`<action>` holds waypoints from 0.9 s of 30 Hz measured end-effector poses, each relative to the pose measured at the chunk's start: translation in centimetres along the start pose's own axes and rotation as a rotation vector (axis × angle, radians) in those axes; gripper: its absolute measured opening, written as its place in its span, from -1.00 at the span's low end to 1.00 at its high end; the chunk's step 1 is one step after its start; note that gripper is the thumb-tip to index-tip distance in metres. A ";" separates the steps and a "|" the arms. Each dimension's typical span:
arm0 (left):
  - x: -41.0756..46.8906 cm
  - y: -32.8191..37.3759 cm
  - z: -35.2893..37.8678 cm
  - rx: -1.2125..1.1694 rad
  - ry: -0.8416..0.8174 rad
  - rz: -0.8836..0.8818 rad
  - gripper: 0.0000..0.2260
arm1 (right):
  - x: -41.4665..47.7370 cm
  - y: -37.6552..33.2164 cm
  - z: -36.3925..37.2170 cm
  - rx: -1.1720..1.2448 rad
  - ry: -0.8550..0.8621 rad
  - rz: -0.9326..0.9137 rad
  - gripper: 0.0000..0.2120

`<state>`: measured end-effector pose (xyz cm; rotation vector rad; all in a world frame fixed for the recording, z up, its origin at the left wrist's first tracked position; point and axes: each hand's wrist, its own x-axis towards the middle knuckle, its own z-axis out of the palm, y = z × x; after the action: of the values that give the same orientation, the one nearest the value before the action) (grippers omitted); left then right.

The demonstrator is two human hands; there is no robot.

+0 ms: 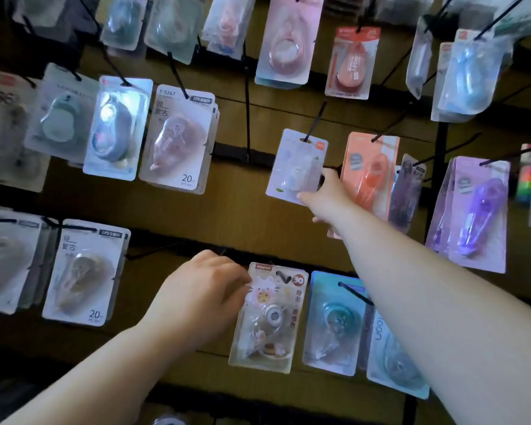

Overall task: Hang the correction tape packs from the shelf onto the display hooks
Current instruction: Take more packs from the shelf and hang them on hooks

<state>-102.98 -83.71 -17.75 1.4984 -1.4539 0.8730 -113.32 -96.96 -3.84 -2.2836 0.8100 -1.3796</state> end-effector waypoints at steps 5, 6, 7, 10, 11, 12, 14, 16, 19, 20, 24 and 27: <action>-1.4 0.8 -1.3 -0.071 0.003 -0.099 -0.77 | -3.0 0.5 -1.7 -0.045 -0.057 -0.055 -0.50; -1.7 1.1 -1.6 -0.076 -0.008 -0.130 -0.77 | -3.9 0.6 -2.3 -0.080 -0.062 -0.073 -0.48; -2.1 1.5 -1.8 -0.081 0.002 -0.145 -0.77 | -5.0 0.7 -2.7 -0.115 -0.063 -0.089 -0.46; -4.9 2.8 -2.8 -0.129 0.026 -0.233 -0.82 | -9.2 1.3 -3.5 -0.090 -0.058 -0.145 -0.52; -6.3 3.2 -2.9 -0.193 0.020 -0.282 -0.84 | -11.0 1.8 -3.7 -0.043 -0.072 -0.168 -0.59; -8.0 3.8 -3.0 -0.266 -0.017 -0.344 -0.86 | -13.1 2.4 -3.9 0.012 -0.109 -0.173 -0.70; -12.2 5.0 -2.7 -0.396 -0.147 -0.480 -0.79 | -17.9 4.5 -3.8 0.077 -0.243 -0.165 -0.78; -17.4 5.8 -1.4 -0.475 -0.297 -0.569 -0.72 | -23.5 7.5 -3.1 0.114 -0.412 -0.080 -0.68; -25.9 6.6 1.5 -0.540 -0.491 -0.730 -0.76 | -31.6 14.1 -1.1 0.094 -0.654 0.181 -0.65; -28.6 6.6 2.6 -0.529 -0.553 -0.790 -0.78 | -33.9 16.6 -0.2 0.053 -0.723 0.262 -0.66; -37.7 5.2 7.3 -0.508 -0.892 -1.027 -0.75 | -41.0 25.7 4.3 -0.119 -0.928 0.451 -0.68; -41.6 2.8 10.5 -0.410 -1.075 -1.125 -0.59 | -44.5 30.6 7.6 -0.178 -1.018 0.546 -0.84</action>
<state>-109.93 -76.55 -59.57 2.1183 -0.9817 -0.9745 -131.58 -92.50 -55.04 -2.2041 1.0471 0.1305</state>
